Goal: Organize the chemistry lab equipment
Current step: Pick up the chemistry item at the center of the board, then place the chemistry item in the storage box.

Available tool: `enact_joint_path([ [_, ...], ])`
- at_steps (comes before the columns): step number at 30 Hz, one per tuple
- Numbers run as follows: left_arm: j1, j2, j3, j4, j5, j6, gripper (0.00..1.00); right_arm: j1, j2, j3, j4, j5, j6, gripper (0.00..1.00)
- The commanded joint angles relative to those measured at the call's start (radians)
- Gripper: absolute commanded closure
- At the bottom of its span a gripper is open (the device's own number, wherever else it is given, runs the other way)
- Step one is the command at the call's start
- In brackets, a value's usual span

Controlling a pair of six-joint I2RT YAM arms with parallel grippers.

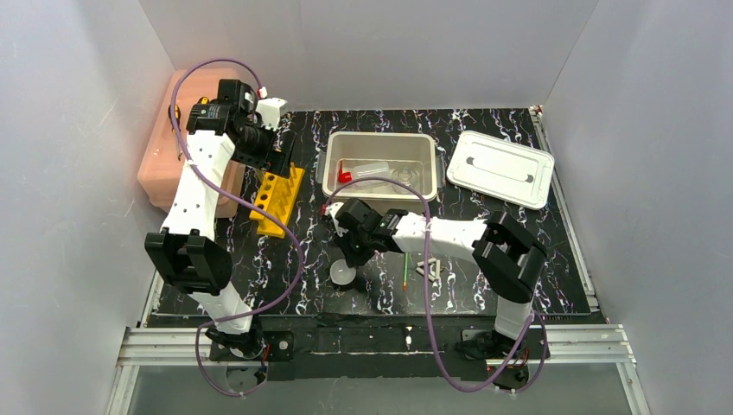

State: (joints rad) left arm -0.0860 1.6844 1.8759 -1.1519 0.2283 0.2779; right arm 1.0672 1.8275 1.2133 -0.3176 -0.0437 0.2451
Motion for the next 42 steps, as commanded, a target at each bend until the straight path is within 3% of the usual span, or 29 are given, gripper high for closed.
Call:
enact_joint_path([
  [1, 0.007, -0.057, -0.014, -0.010, -0.003, 0.009, 0.01, -0.018, -0.100, 0.115, -0.092, -0.016, -0.043, 0.99],
  [11, 0.007, -0.059, -0.012, -0.008, 0.003, 0.010, 0.01, -0.182, -0.178, 0.363, -0.288, -0.037, -0.100, 0.99],
  [23, 0.008, -0.063, -0.020, -0.008, 0.002, 0.012, 0.01, -0.436, -0.081, 0.521, -0.348, 0.063, -0.116, 0.99],
  [42, 0.007, -0.056, -0.024, -0.008, 0.009, 0.015, 0.01, -0.488, 0.131, 0.494, -0.326, 0.174, -0.110, 0.99],
])
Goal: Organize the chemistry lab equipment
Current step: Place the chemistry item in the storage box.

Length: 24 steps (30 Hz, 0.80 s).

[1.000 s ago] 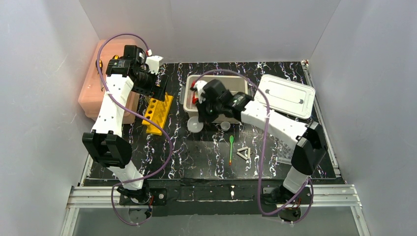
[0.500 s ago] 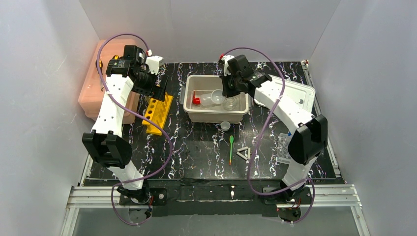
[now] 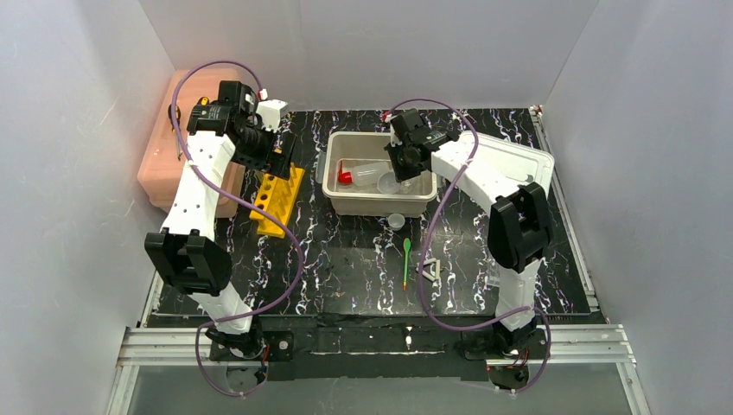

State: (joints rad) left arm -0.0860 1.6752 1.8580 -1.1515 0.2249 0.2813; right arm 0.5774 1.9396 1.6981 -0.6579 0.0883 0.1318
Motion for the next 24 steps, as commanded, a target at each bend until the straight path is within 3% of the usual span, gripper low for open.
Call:
enact_joint_path([
  [1, 0.008, -0.047, -0.006, -0.008, 0.014, 0.010, 0.01, 0.002, 0.026, 0.009, 0.016, 0.046, 0.006, 0.99],
  [24, 0.008, -0.068, -0.046, -0.005, 0.011, 0.012, 0.01, 0.048, 0.178, -0.008, 0.078, 0.133, 0.031, 0.99],
])
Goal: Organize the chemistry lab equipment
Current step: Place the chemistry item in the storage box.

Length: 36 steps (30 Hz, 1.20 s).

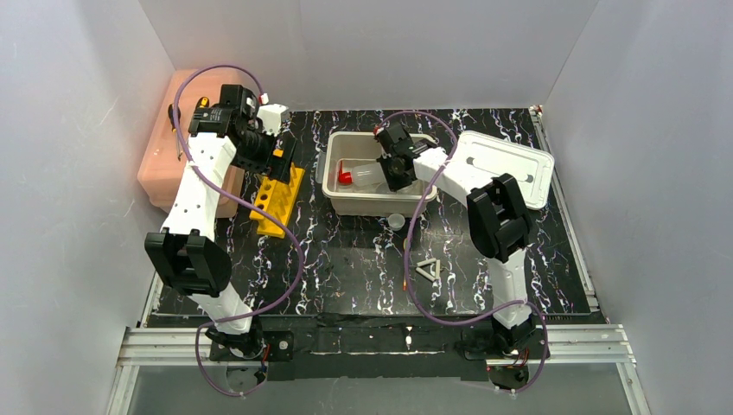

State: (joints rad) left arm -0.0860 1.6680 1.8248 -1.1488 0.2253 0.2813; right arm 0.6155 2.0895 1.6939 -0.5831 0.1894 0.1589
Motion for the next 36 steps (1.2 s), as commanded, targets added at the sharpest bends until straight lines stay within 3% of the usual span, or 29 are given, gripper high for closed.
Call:
enact_joint_path([
  [1, 0.007, -0.061, -0.014, -0.009, 0.011, 0.012, 0.01, 0.010, 0.029, -0.005, 0.008, 0.035, 0.004, 0.99],
  [6, 0.007, -0.068, -0.030, 0.003, 0.018, 0.012, 0.01, 0.012, 0.033, 0.016, 0.016, 0.058, -0.004, 0.94],
  [13, 0.008, -0.068, -0.034, 0.006, 0.020, 0.014, 0.01, 0.015, 0.007, 0.030, 0.004, 0.079, -0.005, 0.60],
  [18, 0.009, -0.066, -0.029, 0.004, 0.017, 0.015, 0.00, 0.018, -0.030, 0.042, 0.014, 0.067, -0.017, 0.44],
  [32, 0.009, -0.049, 0.028, -0.016, 0.020, 0.013, 0.01, 0.047, -0.169, 0.264, -0.079, 0.055, -0.051, 0.40],
  [36, 0.009, -0.045, 0.035, -0.019, 0.022, 0.010, 0.01, 0.072, -0.257, 0.209, -0.083, 0.057, -0.064, 0.32],
])
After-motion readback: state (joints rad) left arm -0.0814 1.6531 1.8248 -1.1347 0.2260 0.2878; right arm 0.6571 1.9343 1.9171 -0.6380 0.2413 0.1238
